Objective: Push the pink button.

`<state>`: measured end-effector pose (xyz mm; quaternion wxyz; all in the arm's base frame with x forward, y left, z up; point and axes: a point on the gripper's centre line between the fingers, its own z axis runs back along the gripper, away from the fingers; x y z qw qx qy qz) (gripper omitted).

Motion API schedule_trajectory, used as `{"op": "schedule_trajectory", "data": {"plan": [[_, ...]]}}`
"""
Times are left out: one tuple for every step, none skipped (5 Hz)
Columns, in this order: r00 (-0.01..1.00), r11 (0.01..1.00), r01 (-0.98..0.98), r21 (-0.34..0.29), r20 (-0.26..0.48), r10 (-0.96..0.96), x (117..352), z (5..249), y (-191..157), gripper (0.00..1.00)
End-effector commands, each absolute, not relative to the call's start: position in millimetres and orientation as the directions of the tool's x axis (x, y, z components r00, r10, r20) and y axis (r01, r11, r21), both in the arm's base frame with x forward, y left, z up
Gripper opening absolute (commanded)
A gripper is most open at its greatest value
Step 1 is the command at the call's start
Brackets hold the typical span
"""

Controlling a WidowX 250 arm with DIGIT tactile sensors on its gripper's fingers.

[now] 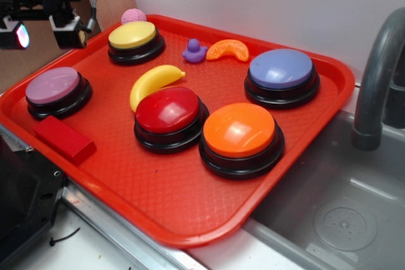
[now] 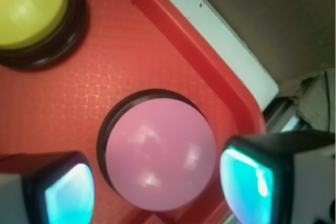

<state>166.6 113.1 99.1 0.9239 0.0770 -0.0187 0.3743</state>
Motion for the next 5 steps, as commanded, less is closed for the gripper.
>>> {"op": "schedule_trajectory", "data": {"plan": [[0.709, 0.7, -0.705, 0.113, 0.137, 0.692, 161.2, 127.5, 119.1, 1.0], [0.706, 0.699, -0.708, 0.104, 0.14, 0.694, 160.1, 134.2, 119.1, 1.0], [0.707, 0.701, -0.706, 0.096, 0.146, 0.692, 159.5, 140.9, 116.5, 1.0], [0.712, 0.709, -0.7, 0.087, 0.159, 0.684, 159.1, 147.2, 114.5, 1.0], [0.735, 0.735, -0.674, 0.081, 0.182, 0.654, 157.2, 153.1, 114.6, 1.0]]}}
